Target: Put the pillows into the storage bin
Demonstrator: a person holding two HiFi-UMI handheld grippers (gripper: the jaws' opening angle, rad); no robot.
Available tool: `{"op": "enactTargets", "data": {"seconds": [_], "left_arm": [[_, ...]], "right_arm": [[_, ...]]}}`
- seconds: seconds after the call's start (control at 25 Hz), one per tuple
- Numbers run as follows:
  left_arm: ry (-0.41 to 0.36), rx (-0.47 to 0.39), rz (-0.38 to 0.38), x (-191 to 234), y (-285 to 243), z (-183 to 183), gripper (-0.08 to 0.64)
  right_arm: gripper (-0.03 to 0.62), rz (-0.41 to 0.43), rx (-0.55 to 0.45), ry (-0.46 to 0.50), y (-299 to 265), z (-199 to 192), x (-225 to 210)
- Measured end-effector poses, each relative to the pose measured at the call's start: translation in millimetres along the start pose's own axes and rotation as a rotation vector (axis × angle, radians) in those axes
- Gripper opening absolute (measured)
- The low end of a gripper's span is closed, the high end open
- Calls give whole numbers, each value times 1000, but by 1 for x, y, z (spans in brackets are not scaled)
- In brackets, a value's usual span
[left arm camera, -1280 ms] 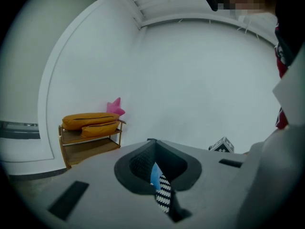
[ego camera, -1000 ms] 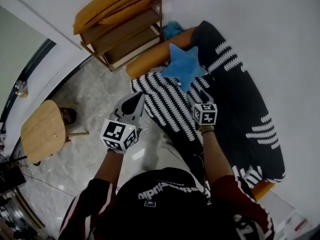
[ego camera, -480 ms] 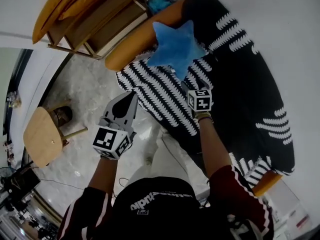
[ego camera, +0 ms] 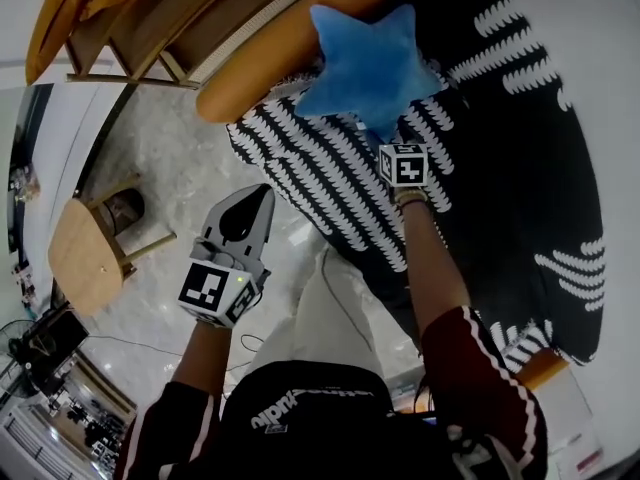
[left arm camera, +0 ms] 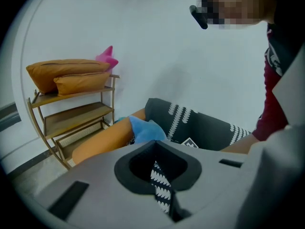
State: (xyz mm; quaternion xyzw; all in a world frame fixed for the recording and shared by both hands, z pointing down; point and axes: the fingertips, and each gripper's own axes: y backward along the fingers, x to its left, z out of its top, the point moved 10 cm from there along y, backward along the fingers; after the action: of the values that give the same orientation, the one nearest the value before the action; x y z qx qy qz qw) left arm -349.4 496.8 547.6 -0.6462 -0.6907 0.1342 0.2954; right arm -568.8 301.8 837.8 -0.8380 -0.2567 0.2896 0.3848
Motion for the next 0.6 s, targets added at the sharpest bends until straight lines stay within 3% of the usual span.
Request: {"op": "enactTargets", "data": {"seconds": [0.28, 0.44, 0.52, 0.6], "left_arm": [[20, 30, 18, 16, -8, -19, 3], [40, 43, 40, 19, -5, -25, 3], [47, 49, 49, 19, 2, -24, 3], [50, 44, 50, 20, 9, -18, 3]], "right_arm": [[389, 7, 7, -7, -38, 0, -3], [411, -37, 39, 6, -53, -1, -2], [393, -71, 42, -2, -50, 1, 2], [303, -98, 34, -2, -40, 6, 3]]}}
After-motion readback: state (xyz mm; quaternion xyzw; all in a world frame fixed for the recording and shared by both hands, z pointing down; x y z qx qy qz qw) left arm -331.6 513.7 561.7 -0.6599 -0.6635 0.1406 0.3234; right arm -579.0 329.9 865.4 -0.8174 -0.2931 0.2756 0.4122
